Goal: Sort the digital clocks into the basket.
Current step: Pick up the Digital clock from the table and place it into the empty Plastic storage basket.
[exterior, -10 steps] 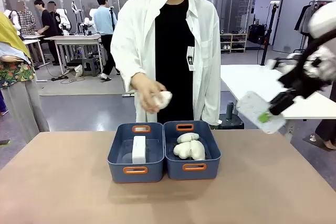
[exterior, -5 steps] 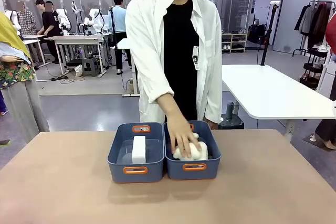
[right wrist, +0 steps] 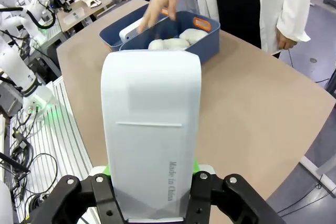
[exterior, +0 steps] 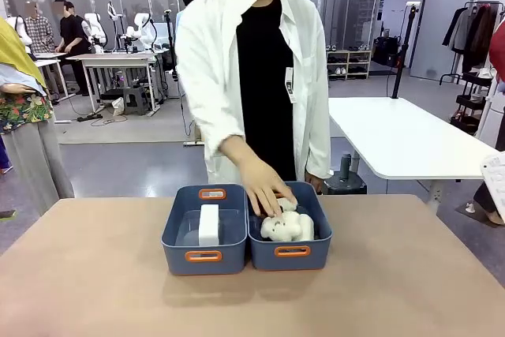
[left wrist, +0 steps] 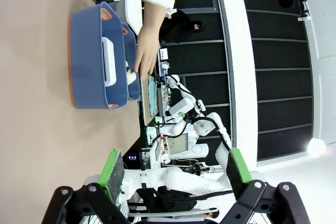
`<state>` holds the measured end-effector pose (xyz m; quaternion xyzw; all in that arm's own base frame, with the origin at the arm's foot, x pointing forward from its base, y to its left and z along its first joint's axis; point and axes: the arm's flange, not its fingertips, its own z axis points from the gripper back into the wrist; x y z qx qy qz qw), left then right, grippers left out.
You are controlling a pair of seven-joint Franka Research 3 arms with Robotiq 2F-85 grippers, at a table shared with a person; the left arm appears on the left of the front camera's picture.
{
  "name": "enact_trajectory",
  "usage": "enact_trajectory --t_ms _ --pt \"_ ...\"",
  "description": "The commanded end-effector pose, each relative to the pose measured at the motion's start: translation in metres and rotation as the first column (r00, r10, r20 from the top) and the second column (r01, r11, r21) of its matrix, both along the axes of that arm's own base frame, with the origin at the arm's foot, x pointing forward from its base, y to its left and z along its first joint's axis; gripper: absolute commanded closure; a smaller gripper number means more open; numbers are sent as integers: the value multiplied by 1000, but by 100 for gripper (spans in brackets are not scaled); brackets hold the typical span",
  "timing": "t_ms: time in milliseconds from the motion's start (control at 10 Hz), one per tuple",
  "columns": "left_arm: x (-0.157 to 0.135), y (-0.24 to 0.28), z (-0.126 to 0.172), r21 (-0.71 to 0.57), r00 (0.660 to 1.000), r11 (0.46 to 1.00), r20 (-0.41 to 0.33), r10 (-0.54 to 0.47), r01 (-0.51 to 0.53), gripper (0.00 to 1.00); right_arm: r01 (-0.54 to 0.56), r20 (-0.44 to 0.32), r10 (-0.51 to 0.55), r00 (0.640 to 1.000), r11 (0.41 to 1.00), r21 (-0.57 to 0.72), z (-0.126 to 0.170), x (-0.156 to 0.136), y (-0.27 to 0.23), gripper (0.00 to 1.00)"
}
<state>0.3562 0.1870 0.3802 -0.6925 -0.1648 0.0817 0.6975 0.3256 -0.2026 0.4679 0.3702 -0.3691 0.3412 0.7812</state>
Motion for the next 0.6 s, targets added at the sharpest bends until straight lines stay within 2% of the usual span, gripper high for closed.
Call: enact_trajectory --t_ms 0,500 --pt "-4 2 1 4 1000 1000 9 -7 7 0 -15 -17 14 1000 998 -57 19 14 18 100" --pt "-4 2 1 4 1000 1000 9 -7 7 0 -142 -80 127 989 965 -220 55 63 101 100"
